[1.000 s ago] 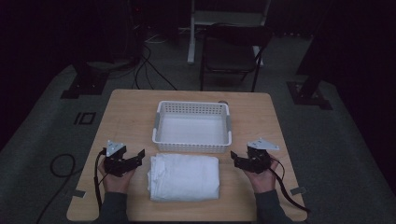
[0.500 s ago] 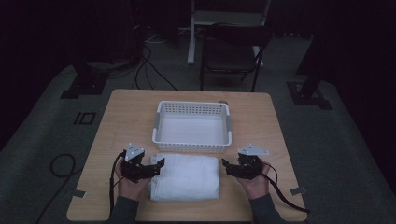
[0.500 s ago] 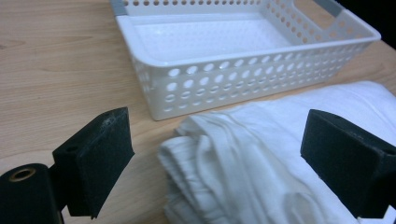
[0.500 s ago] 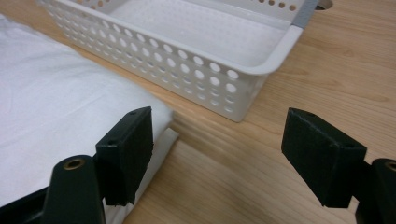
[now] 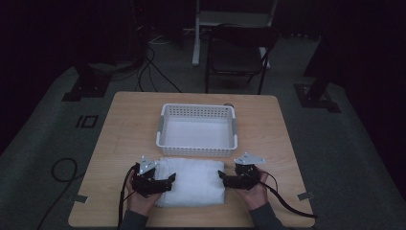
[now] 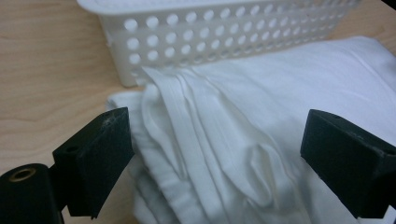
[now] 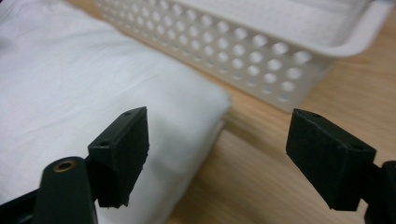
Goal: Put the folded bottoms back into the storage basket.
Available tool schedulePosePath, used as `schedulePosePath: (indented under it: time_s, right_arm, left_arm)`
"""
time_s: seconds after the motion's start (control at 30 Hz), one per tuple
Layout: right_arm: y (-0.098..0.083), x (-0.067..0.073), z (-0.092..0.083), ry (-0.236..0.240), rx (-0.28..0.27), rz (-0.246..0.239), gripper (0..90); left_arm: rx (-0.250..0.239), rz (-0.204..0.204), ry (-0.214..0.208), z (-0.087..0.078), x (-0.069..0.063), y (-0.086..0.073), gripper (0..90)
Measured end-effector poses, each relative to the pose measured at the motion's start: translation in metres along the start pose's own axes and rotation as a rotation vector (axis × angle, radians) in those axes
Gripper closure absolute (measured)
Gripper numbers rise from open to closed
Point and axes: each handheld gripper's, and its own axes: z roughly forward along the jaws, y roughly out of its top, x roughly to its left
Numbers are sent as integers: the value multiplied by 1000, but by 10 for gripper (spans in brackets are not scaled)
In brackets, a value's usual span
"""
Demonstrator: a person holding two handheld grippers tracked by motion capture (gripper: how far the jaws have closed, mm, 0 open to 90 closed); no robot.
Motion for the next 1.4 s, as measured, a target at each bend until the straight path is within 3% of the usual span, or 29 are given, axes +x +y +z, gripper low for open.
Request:
schedulePosePath:
  time_s: [0.3, 0.5, 0.77, 1.03, 1.13, 1.4]
  right_arm:
    - [-5, 12, 12, 44, 41, -2, 169]
    - [-10, 13, 21, 55, 70, 9, 148]
    - [-18, 6, 33, 101, 94, 66, 127]
    - [-20, 2, 41, 130, 104, 87, 113]
    - [-21, -2, 44, 164, 106, 120, 113]
    - [-23, -2, 49, 215, 117, 157, 113]
  left_arm:
    - [36, -10, 12, 10, 4, -13, 75]
    - [48, -8, 8, 15, 7, -17, 45]
    - [50, -39, -41, 26, 17, -24, 22]
    - [43, -74, -81, 32, 23, -28, 1]
    - [49, -103, -106, 34, 26, -29, 0]
    - [55, -124, -127, 37, 29, -31, 0]
